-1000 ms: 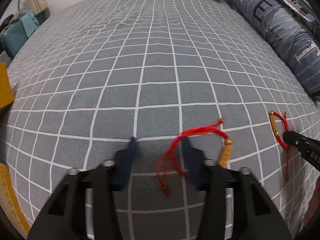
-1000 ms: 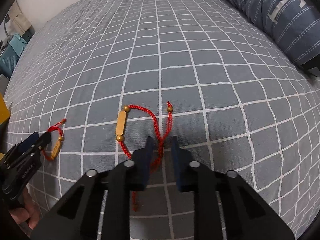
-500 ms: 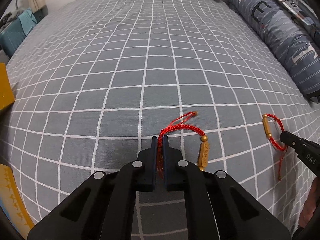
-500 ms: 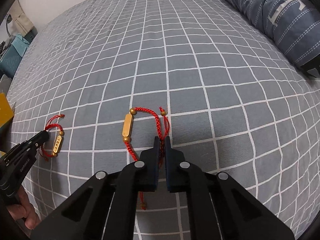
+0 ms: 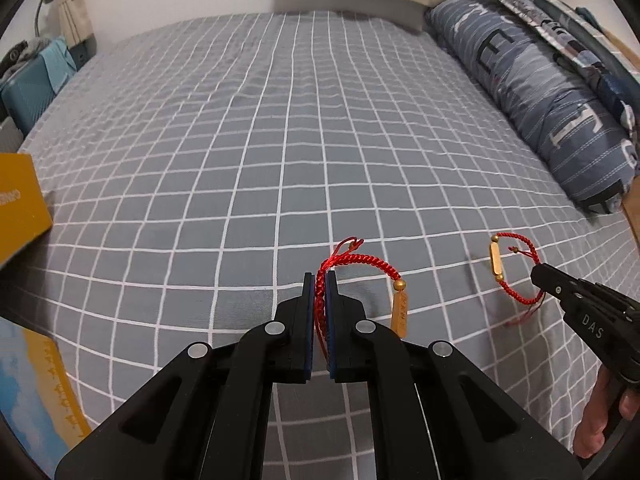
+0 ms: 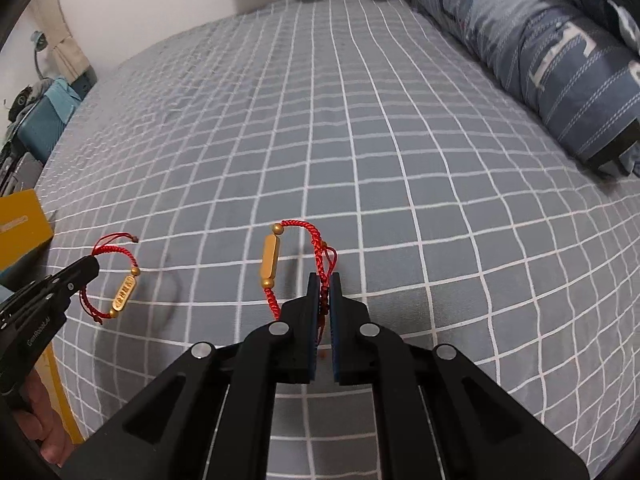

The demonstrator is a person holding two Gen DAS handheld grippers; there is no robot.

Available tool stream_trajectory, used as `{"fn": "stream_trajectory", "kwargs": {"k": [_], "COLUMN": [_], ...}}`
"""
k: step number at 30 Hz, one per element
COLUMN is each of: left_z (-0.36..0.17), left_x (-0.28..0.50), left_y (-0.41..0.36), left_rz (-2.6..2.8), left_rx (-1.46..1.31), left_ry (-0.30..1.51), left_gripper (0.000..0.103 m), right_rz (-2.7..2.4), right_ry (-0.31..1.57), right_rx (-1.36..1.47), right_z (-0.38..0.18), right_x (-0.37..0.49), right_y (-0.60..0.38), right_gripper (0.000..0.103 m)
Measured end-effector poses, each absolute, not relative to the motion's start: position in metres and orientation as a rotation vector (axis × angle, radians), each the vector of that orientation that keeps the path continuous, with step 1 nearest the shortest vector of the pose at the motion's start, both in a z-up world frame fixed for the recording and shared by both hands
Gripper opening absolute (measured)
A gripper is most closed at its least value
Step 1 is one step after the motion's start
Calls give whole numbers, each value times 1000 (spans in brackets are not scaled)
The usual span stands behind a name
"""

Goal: Organize jewelry
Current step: 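Carry both red string bracelets into the white box and open both tools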

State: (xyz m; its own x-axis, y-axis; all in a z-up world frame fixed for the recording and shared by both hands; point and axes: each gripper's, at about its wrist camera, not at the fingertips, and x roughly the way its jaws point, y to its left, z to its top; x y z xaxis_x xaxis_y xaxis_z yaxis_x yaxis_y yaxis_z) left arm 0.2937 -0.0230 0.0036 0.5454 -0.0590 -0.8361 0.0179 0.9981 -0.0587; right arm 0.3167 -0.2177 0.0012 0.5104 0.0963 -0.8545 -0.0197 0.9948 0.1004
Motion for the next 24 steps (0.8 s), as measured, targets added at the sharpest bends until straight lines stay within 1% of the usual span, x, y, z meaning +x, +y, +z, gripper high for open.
{"fn": "stream_trajectory", "kwargs": {"k": [11,18,24], "left_z": [44,65,85], "left_x": [251,213,170], "left_y": [-8,27,76], "left_rz": [-23,24,82], "left_rx": [-39,-64,-97], "left_ry": [912,880,850], "left_gripper": [4,4,4], "right_rz": [140,222,330], "right_ry": [937,878,849], "right_rx": [94,67,34], "right_z": [52,76,88], "right_x": [272,236,212], "right_y": [-193,-153,-100], "right_gripper": [4,4,4]}}
